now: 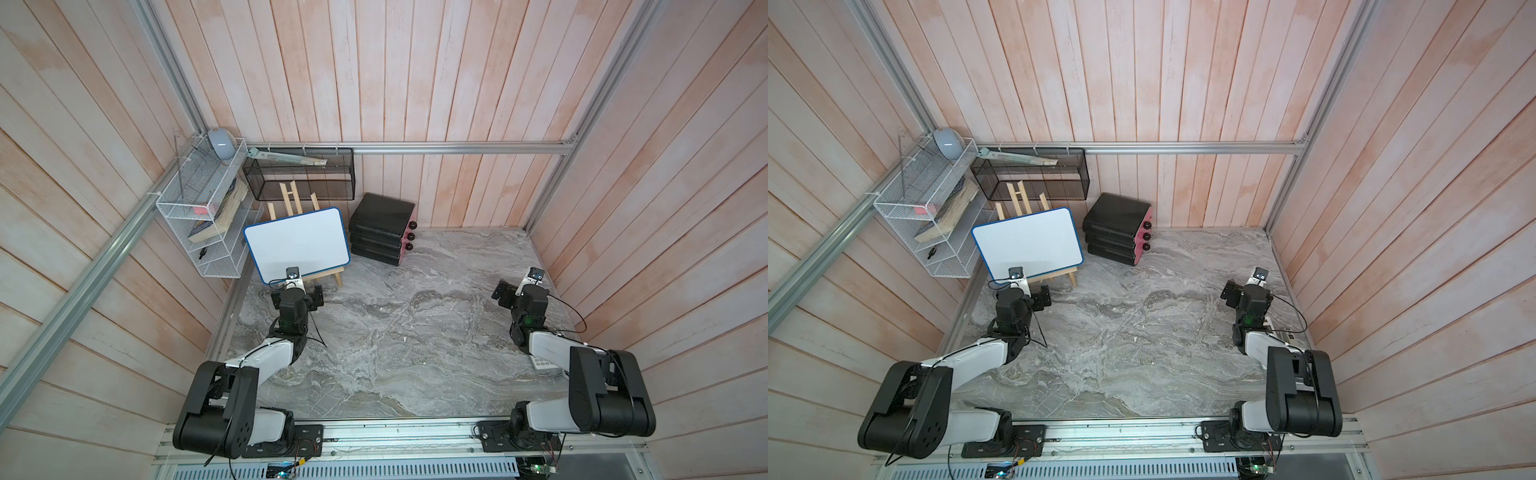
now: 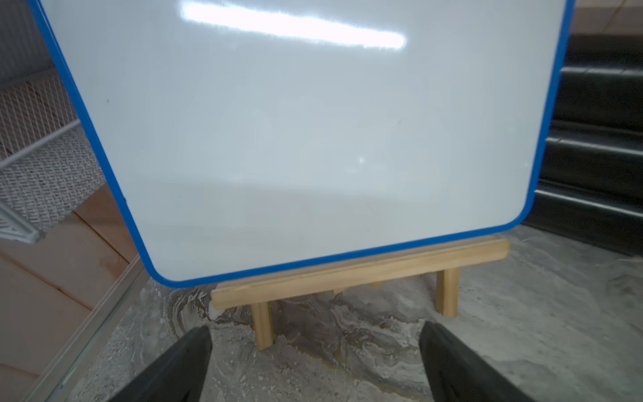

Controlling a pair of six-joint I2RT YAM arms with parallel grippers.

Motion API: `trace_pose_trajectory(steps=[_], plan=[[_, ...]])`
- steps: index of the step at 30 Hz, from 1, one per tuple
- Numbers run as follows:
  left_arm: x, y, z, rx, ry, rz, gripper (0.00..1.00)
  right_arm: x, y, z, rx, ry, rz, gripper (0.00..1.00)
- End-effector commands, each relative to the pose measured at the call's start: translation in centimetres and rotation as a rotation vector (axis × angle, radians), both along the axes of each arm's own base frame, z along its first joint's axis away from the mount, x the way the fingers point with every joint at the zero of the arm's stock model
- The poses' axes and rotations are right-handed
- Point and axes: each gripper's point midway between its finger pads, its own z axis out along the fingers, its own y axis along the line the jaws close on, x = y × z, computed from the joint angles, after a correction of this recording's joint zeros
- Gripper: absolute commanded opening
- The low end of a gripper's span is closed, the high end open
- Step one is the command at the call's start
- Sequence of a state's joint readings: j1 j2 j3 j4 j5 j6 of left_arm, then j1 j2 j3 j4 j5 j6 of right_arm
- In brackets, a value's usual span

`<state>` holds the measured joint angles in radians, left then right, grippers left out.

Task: Please place the pencils in the drawer according to their color
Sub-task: Reset both arms

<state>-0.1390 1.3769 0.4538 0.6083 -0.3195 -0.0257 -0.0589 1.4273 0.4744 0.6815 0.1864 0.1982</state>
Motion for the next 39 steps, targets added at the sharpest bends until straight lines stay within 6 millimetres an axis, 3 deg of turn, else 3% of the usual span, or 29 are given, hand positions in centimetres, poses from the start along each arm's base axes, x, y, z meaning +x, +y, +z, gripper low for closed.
trace_pose_trajectory(steps=[1,5,8,10,12,14,16,18,39], plan=[[0.7,0.2,4.6,-0.001,-0.208,-0.018,1.00,0.7,-0.4,0.2,-0.065,-0.030,0.007,0.98],[-0.5,0.2,3.9,0.027,-0.197,-0.039,1.00,-0.4,0.5,-0.2,-0.080,-0.099,0.060,0.98],[-2.2,0.9,0.6,-0.013,-0.141,-0.028,1.00,-0.3,1.9,0.0,-0.107,-0.123,0.130,0.98],[-2.7,1.0,1.4,-0.042,-0.201,-0.047,0.99,-1.2,2.4,0.1,-0.112,-0.154,0.159,0.98],[-2.1,1.4,1.4,-0.026,-0.227,-0.052,0.99,-2.9,2.8,-0.3,-0.118,-0.193,0.163,0.98],[-1.6,1.4,0.2,-0.045,-0.221,-0.084,1.00,-3.9,2.9,1.3,-0.152,-0.309,0.148,0.98],[-1.2,1.7,-0.3,-0.038,-0.247,-0.083,0.99,-2.8,3.2,0.1,-0.147,-0.222,0.167,0.98],[-0.6,2.0,-1.4,-0.081,-0.156,-0.084,1.00,-2.3,3.0,-0.1,-0.132,-0.201,0.164,0.98],[-0.9,2.0,-0.9,-0.076,-0.199,-0.088,0.99,-2.5,2.9,0.2,-0.129,-0.232,0.173,0.98]])
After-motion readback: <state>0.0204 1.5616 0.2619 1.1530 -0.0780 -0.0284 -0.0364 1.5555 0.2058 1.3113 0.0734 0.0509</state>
